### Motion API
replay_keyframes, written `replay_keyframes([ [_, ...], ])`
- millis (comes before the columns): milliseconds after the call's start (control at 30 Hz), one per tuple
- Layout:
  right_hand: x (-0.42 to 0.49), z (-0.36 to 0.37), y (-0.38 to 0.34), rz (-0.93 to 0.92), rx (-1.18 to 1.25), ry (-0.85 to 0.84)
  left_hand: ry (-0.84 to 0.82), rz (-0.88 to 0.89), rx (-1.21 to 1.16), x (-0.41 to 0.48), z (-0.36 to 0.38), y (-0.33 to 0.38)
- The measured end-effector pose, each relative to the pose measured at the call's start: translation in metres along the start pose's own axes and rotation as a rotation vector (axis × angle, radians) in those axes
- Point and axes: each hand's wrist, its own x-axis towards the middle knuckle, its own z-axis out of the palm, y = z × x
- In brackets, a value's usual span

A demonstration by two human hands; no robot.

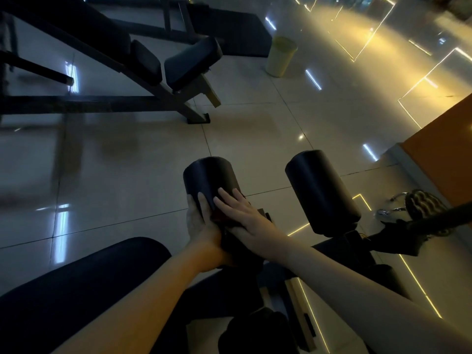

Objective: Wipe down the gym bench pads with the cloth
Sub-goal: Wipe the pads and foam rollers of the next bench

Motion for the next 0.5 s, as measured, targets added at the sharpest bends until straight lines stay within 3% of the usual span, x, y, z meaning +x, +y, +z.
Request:
replay_keyframes([
  [67,0.014,-0.003,-0.002,-0.008,-0.049,0.008,-0.053,0.03,-0.188,0.002,-0.001,-0.004],
  [267,0.084,-0.021,0.002,0.029,-0.069,0.135,-0.018,0.013,-0.377,0.002,0.001,-0.015],
  [500,0.113,-0.03,-0.004,0.018,-0.052,0.199,-0.096,0.135,-0.414,0.008,0.011,-0.046],
])
